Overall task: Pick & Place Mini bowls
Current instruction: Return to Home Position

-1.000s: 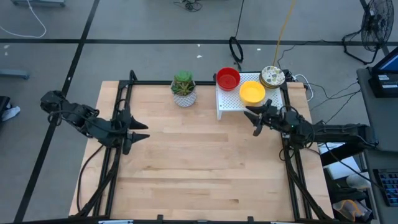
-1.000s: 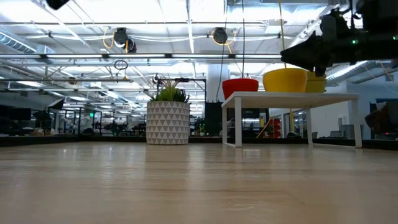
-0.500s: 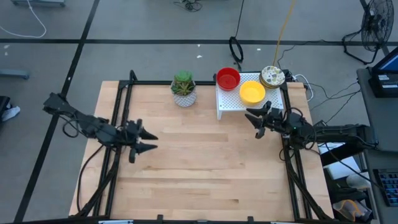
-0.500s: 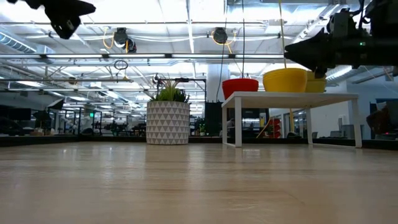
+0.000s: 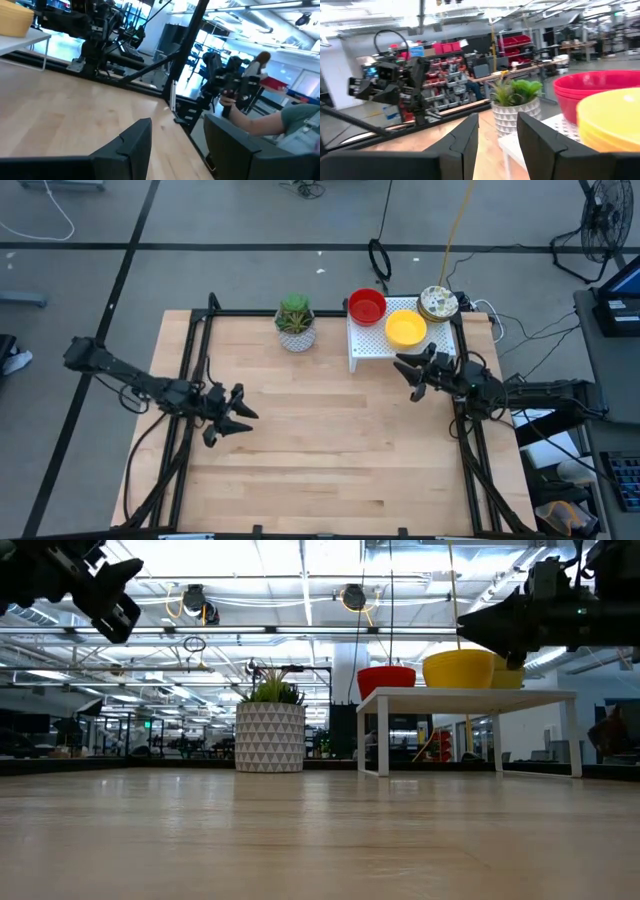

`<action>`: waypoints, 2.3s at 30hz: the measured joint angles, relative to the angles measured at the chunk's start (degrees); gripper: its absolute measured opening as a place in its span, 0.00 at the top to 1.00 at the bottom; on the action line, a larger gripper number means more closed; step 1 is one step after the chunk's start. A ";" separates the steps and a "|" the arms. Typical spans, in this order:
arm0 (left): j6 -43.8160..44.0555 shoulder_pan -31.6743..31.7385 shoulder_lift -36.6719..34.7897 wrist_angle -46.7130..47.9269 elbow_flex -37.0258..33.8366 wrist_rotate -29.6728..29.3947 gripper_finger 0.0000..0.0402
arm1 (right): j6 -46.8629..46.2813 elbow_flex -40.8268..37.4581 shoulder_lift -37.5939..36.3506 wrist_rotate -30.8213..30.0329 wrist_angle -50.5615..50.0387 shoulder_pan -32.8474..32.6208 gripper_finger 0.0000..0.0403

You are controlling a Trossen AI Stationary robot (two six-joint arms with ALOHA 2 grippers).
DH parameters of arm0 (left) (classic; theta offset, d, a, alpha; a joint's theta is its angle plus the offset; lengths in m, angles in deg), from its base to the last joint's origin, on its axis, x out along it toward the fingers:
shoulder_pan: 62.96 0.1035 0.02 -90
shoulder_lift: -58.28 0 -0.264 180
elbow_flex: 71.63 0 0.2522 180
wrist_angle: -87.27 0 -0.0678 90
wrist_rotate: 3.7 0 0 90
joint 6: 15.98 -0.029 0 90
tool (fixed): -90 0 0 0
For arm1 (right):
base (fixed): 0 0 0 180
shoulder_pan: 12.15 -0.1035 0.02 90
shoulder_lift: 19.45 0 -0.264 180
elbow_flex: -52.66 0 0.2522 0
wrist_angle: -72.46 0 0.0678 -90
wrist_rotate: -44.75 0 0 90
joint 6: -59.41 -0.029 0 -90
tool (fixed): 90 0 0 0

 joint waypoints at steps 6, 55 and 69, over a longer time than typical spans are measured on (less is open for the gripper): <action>0.02 5.54 0.00 -1.45 -1.67 4.90 0.54 | 0.02 -0.04 0.00 -7.09 -2.37 0.02 0.69; 1.27 57.78 -12.09 0.26 -5.50 46.17 0.54 | 0.02 -0.09 0.00 -16.77 -9.09 0.04 0.69; -11.89 57.78 -12.07 0.90 -5.50 13.09 0.54 | 0.02 -0.09 0.02 -16.75 -9.07 0.04 0.69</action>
